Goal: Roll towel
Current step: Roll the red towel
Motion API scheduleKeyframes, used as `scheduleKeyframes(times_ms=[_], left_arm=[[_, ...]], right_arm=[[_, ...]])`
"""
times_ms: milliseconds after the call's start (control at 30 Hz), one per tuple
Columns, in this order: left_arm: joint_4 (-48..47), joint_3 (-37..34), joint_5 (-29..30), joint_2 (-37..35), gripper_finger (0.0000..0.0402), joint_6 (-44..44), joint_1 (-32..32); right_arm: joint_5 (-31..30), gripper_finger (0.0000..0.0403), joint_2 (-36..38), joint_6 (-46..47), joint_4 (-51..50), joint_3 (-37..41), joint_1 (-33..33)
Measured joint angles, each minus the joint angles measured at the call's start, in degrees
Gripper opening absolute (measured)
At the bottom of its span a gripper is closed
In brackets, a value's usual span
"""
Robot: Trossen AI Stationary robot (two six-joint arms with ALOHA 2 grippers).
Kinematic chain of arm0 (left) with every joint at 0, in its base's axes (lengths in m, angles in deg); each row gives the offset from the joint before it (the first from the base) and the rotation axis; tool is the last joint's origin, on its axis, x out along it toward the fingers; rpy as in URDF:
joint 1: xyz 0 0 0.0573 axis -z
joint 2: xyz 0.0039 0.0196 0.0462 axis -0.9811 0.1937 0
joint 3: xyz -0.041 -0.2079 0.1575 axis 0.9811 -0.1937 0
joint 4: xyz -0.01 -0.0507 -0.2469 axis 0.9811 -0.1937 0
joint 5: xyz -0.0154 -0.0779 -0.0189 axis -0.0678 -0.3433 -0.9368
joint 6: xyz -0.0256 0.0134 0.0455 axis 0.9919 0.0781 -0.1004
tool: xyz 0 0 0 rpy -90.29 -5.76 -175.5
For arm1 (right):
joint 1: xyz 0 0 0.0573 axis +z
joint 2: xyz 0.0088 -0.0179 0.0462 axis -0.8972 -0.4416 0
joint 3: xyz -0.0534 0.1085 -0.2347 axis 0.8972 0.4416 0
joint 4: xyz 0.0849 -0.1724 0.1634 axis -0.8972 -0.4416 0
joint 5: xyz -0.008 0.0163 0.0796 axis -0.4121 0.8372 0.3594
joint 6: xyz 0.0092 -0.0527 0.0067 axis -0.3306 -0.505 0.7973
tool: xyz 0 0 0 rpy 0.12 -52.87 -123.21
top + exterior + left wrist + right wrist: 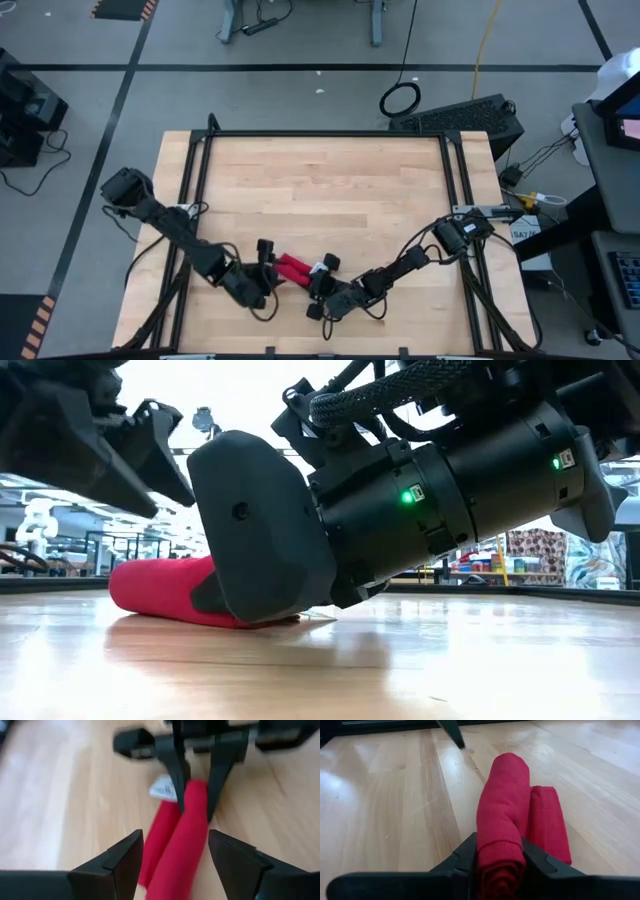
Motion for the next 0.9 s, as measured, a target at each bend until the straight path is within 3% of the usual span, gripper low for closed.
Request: scheduleKeyframes(times_ms=[133,500,900], left_arm=[[1.61,0.09,6.00,1.84,0.0231,-0.06,3.14],[1.20,0.09,12.00,9.30,0.0231,-4.69,7.60],[1.25,0.09,11.81,13.03,0.0231,-10.90,5.26]], right_arm=[[0.11,0.0087,0.00,0.61,0.30,0.07,-0.02],[0.24,0.0087,0.00,6.84,0.36,0.11,-0.02],[0.45,0.0086,0.00,8.38,0.44,0.12,-0.02]])
